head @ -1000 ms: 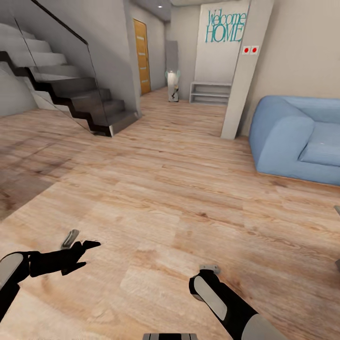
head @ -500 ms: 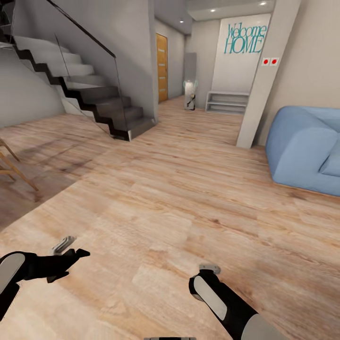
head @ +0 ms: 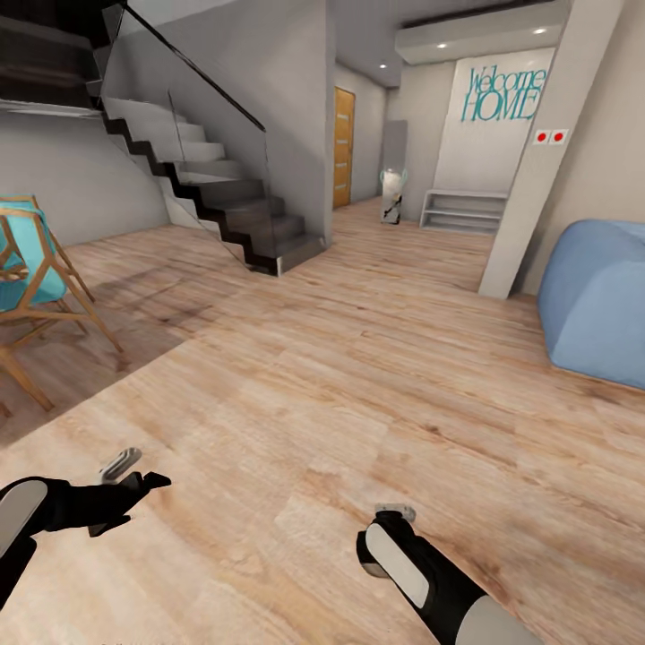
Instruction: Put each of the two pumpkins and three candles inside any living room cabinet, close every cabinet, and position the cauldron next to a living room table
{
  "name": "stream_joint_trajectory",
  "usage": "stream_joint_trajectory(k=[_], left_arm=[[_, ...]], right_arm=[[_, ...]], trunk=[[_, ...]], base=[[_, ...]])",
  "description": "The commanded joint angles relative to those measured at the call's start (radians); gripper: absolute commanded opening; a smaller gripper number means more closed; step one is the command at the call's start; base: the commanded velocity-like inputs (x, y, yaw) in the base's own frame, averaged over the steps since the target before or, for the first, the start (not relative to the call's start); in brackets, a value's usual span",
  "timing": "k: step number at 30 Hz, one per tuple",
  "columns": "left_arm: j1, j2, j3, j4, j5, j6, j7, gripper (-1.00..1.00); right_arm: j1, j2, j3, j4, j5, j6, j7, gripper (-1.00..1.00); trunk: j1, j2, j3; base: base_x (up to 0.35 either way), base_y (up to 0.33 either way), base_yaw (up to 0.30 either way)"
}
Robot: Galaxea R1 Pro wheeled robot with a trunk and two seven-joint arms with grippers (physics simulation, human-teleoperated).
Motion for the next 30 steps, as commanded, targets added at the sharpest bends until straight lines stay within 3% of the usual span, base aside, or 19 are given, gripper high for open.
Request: stream_joint_trajectory(k=[1,6,13,21,30], left_arm=[[-0.001,0.000,0.001,-0.001,0.010,0.002,0.010,1.00],[-0.001,0.000,0.001,0.001,0.009,0.002,0.011,1.00],[-0.001,0.000,0.039,0.005,0.010,0.003,0.011,1.00],[-0.001,-0.001,0.042,0.005,0.011,0.004,0.011,1.00],[-0.001,-0.002,0.042,0.005,0.011,0.004,0.011,1.00]], right_arm=[[-0.001,0.000,0.003,-0.001,-0.007,0.002,-0.008,-1.00],[-0.001,0.000,0.003,-0.001,-0.007,0.003,-0.008,-1.00],[-0.001,0.000,0.003,-0.001,-0.007,0.003,-0.008,-1.00],[-0.001,0.000,0.003,-0.001,-0.007,0.003,-0.008,-1.00],[-0.001,0.000,0.003,-0.002,-0.008,0.003,0.000,-1.00]], trunk=[[-0.001,0.000,0.002],[-0.003,0.001,0.016],[-0.006,0.003,0.035],[-0.037,0.059,0.051],[-0.071,0.122,0.068]], base=[[-0.022,0.017,0.218],[-0.169,0.156,0.219],[-0.239,0.239,0.219],[-0.209,0.204,0.219],[-0.024,0.022,0.208]])
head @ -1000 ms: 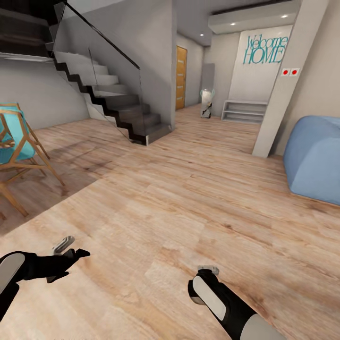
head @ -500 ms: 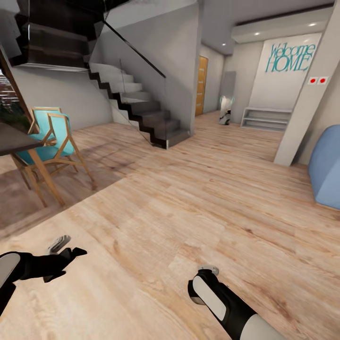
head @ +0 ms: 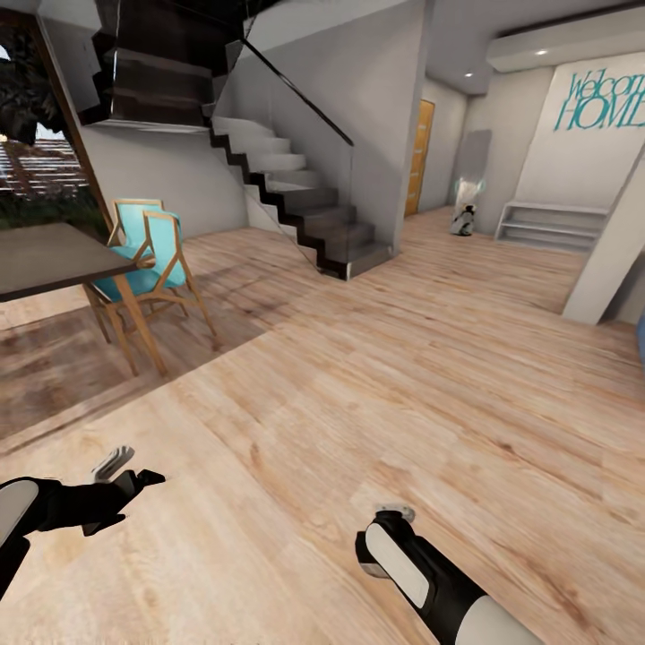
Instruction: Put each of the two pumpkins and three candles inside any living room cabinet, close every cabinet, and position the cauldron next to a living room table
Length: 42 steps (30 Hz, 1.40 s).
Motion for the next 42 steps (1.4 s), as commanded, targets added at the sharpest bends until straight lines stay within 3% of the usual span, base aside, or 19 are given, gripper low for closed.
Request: stream_joint_trajectory(k=[1,30,42], left_arm=[[-0.001,0.000,0.001,-0.001,0.010,0.002,0.010,1.00],[-0.001,-0.006,0.001,-0.002,0.011,0.002,0.010,1.00],[-0.001,-0.006,0.000,-0.007,0.013,0.002,0.010,1.00]], right_arm=[[-0.001,0.000,0.003,-0.001,-0.007,0.002,-0.006,-1.00],[-0.008,0.000,0.003,-0.002,-0.015,0.038,-0.003,-1.00],[-0.008,0.001,0.003,-0.002,-0.010,0.039,-0.003,-1.00]], trunk=[[-0.004,0.007,0.001],[-0.115,0.210,0.067],[-0.115,0.210,0.067]], base=[[-0.001,0.001,0.202],[0.000,0.000,0.193],[0.000,0.000,0.268]])
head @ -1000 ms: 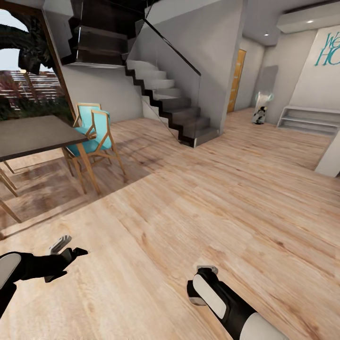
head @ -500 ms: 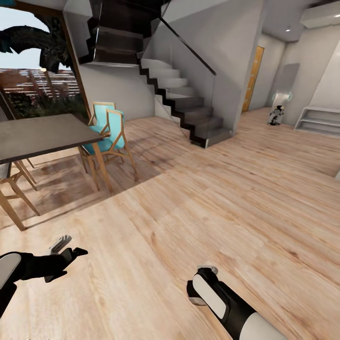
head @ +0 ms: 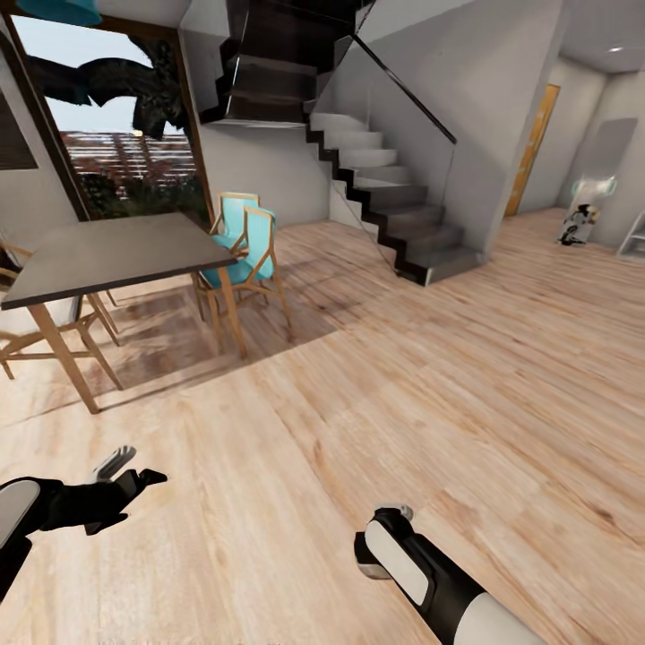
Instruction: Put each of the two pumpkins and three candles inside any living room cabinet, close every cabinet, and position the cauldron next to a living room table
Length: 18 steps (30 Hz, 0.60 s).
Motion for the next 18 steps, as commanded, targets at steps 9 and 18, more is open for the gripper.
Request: stream_joint_trajectory(k=[9,18], left_arm=[[-0.001,0.000,0.001,-0.002,0.010,0.002,0.010,1.00],[-0.001,-0.006,-0.001,-0.002,0.009,0.002,0.010,1.00]], right_arm=[[-0.001,0.000,0.004,-0.001,-0.005,0.001,-0.010,-1.00],[-0.001,0.000,0.004,-0.001,-0.004,0.002,-0.011,-1.00]], trunk=[[-0.008,0.014,0.005],[-0.042,0.077,0.034]], base=[[0.000,0.000,0.272],[0.000,0.000,0.272]])
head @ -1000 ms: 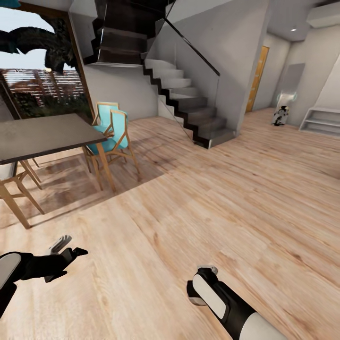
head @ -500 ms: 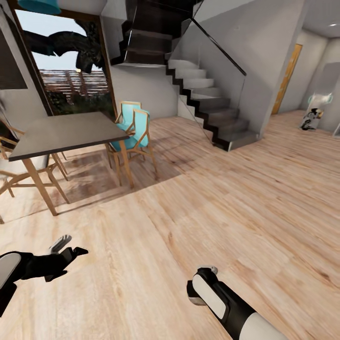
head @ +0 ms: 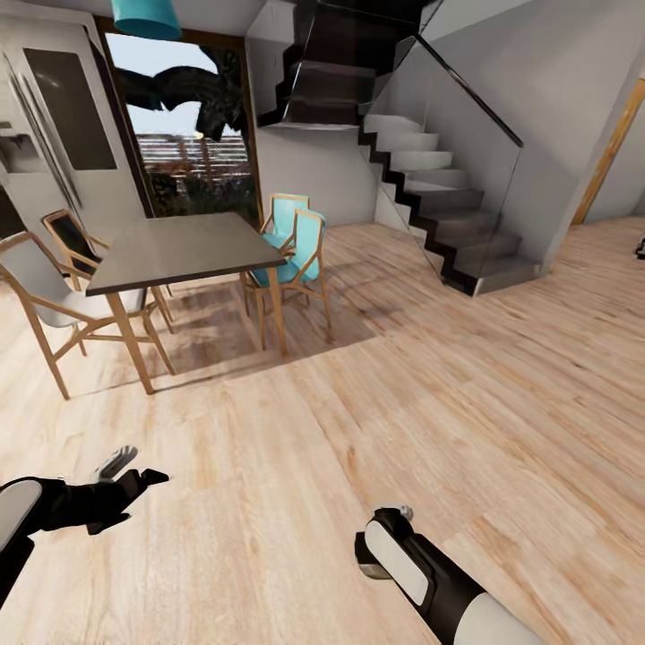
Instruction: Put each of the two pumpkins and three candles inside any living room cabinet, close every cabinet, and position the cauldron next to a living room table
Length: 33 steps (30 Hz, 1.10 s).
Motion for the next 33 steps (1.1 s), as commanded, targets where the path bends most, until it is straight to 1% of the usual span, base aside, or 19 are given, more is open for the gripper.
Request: stream_joint_trajectory(k=[1,5,18,30,33], left_arm=[[-0.001,-0.001,0.000,-0.001,0.010,0.002,0.011,1.00],[-0.001,-0.007,0.000,-0.001,0.008,0.002,0.012,1.00],[-0.001,-0.009,-0.001,-0.001,0.009,0.002,0.012,1.00],[-0.001,-0.009,0.000,-0.001,0.010,0.002,0.012,1.00],[-0.001,-0.009,-0.002,-0.001,0.010,0.002,0.013,1.00]], right_arm=[[-0.001,0.000,0.003,-0.001,-0.008,0.001,-0.009,-1.00],[-0.001,0.000,0.003,0.000,-0.015,0.001,-0.012,-1.00],[-0.001,0.000,0.002,-0.001,-0.018,0.000,-0.018,-1.00],[-0.001,0.001,0.003,-0.002,-0.010,0.000,-0.020,-1.00],[-0.001,0.001,0.004,-0.002,-0.008,0.000,-0.021,-1.00]], trunk=[[-0.004,0.007,0.002],[-0.019,0.035,0.013],[-0.069,0.126,0.048],[-0.115,0.210,0.078],[-0.127,0.231,0.087]], base=[[0.000,0.000,0.272],[0.000,0.000,0.272],[0.000,0.000,0.268],[-0.001,0.000,0.256],[-0.126,0.051,0.261]])
